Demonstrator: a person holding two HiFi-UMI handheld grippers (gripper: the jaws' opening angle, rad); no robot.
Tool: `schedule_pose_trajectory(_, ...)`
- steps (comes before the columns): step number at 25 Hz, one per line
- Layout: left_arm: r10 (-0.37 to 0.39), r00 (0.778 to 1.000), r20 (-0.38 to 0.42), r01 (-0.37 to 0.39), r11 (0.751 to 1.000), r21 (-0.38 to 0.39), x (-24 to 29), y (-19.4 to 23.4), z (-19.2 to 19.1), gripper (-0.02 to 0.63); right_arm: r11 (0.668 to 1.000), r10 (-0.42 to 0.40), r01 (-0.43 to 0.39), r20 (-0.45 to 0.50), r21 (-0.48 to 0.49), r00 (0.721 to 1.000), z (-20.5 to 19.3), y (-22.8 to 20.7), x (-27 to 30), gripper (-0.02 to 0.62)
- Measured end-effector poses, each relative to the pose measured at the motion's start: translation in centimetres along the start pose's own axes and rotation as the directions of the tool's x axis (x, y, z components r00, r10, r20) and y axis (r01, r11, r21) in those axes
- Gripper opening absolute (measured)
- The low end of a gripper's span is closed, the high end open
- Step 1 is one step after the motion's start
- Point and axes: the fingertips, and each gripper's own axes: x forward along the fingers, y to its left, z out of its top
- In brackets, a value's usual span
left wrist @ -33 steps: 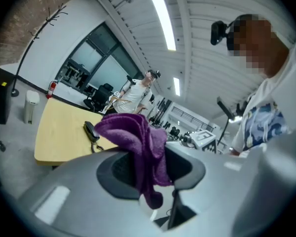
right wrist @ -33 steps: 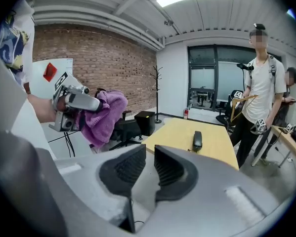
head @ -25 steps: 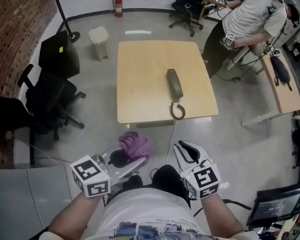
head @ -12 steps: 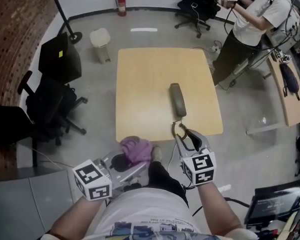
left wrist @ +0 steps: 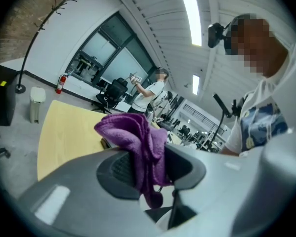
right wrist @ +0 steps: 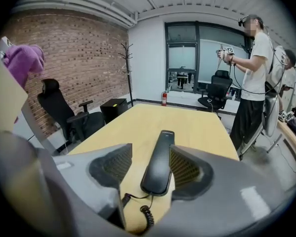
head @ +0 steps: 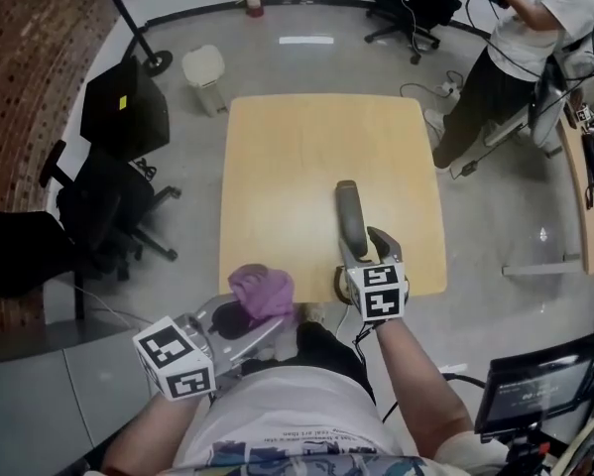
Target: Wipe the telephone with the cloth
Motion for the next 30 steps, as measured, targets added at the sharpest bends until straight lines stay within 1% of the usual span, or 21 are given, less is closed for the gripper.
schedule_pose_trajectory(6,0.033,0.999,0.006,-0.033,0.999,-0.020,0.9,0.4,0.6,0.150,1.000,-0.017,0.018,-0.078,0.011,0.997,-1.8,-1.4,5.1,0.296)
schedule_pose_trajectory(12,0.078,0.997,0.018,-0.077,0.996,-0.041,0.9,1.2,0.6,0.150,0.998,-0.059,0.056,-0.132,-0.026,0.989,-2.8,-2.0,7.7,0.298)
schedule_pose_trajectory(16,0.090,0.996,0.016,-0.089,0.995,-0.050,0.8,1.2,0.6,0.150,0.998,-0.058,0.057,-0.154,-0.012,0.986,-3.3,-2.0,8.6,0.298)
schedule_pose_trajectory(21,0.093,0.996,0.012,-0.092,0.994,-0.052,0.7,1.4,0.6,0.150,0.998,-0.060,0.060,-0.154,-0.002,0.986,-3.5,-2.0,8.9,0.294)
schedule_pose_trajectory(27,0.084,0.996,0.006,-0.084,0.996,-0.038,1.0,1.4,0.5,0.150,0.997,-0.053,0.059,-0.148,0.041,0.988,-3.8,-2.4,8.9,0.264)
schedule_pose_trajectory(30,0.082,0.997,0.008,-0.082,0.996,-0.030,0.9,1.5,0.7,0.150,0.998,-0.052,0.056,-0.146,0.019,0.988,-3.6,-2.8,8.6,0.255)
